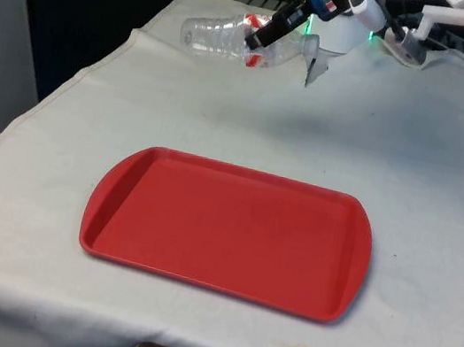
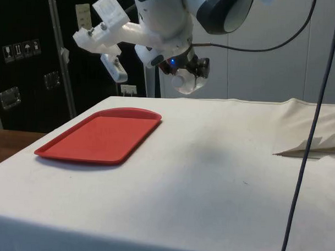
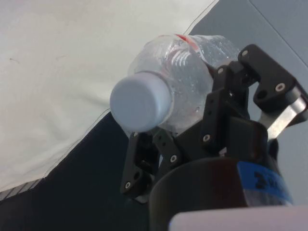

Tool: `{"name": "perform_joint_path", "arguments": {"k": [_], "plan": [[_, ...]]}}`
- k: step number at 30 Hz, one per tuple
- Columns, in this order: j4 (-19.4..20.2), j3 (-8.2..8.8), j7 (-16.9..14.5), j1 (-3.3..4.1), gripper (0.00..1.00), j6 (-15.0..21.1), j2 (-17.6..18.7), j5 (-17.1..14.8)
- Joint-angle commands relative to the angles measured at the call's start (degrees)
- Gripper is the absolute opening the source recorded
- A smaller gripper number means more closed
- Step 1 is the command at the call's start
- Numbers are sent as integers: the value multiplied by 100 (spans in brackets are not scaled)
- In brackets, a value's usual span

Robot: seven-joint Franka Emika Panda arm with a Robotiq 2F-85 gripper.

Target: Place the bottle upright on the tray.

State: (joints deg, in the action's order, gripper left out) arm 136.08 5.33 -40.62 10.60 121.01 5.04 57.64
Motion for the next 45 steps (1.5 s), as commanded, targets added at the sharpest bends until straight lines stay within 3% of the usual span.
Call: {"name": "perform_joint_path", "arguments": {"k": [1,23,42,45], "plan": [[11,6,-86,-17,34,46,-63,-80],[-23,74,-298,-6,34,281,-264,-493],[11,286,-659,-23,34,819,-413,-1043],[-23,298,-630,-6,34,773,-367,-1037]]}}
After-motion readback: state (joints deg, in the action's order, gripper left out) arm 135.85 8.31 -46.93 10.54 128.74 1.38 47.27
